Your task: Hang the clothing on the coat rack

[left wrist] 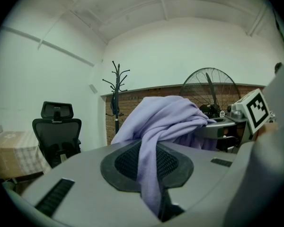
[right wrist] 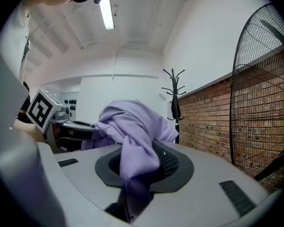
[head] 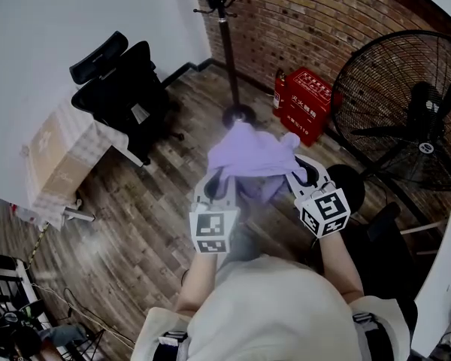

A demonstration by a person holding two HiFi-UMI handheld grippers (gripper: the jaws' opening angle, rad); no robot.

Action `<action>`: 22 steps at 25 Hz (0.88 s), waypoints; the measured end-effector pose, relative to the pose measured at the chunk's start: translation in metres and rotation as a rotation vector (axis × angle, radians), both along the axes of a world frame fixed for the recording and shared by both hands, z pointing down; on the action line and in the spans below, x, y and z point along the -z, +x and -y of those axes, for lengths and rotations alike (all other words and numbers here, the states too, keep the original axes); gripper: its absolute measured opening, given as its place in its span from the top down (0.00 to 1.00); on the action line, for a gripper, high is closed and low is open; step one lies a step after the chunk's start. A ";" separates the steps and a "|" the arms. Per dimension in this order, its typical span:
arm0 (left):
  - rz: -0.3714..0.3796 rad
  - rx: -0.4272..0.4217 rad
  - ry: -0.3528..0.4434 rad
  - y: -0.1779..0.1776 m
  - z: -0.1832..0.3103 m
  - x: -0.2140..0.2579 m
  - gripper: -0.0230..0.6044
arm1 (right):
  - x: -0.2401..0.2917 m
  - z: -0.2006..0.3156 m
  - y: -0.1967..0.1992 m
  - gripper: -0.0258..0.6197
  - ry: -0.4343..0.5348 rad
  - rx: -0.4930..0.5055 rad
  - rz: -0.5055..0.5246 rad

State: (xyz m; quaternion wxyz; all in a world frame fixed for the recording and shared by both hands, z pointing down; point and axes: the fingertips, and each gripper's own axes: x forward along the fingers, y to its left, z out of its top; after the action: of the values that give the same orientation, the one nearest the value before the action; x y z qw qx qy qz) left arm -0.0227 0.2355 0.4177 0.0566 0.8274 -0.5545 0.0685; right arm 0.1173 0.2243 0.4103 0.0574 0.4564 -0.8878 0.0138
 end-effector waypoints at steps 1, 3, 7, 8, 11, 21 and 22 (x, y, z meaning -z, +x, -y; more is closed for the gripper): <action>-0.001 0.001 0.002 -0.001 0.004 0.001 0.89 | 0.001 0.003 -0.001 0.84 0.000 0.002 0.001; -0.003 -0.001 0.003 -0.003 0.011 0.001 0.89 | 0.001 0.010 -0.003 0.84 -0.003 0.002 0.004; -0.011 -0.005 0.005 -0.006 0.030 0.004 0.89 | 0.003 0.029 -0.008 0.84 -0.004 0.003 0.009; -0.013 -0.006 0.005 -0.008 0.036 0.004 0.89 | 0.003 0.034 -0.009 0.84 -0.004 0.003 0.008; -0.021 -0.009 0.006 -0.014 0.055 0.004 0.89 | 0.003 0.052 -0.016 0.84 -0.004 0.007 0.010; -0.045 -0.028 0.016 -0.037 0.128 0.011 0.89 | 0.011 0.123 -0.042 0.84 0.002 0.005 0.000; -0.046 -0.031 0.017 -0.040 0.135 0.011 0.89 | 0.012 0.130 -0.045 0.84 0.003 0.003 -0.003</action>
State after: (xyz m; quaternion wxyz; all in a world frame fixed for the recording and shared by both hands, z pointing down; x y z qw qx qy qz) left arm -0.0626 0.1003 0.4062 0.0613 0.8378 -0.5406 0.0455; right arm 0.0723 0.0944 0.3984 0.0581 0.4553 -0.8884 0.0117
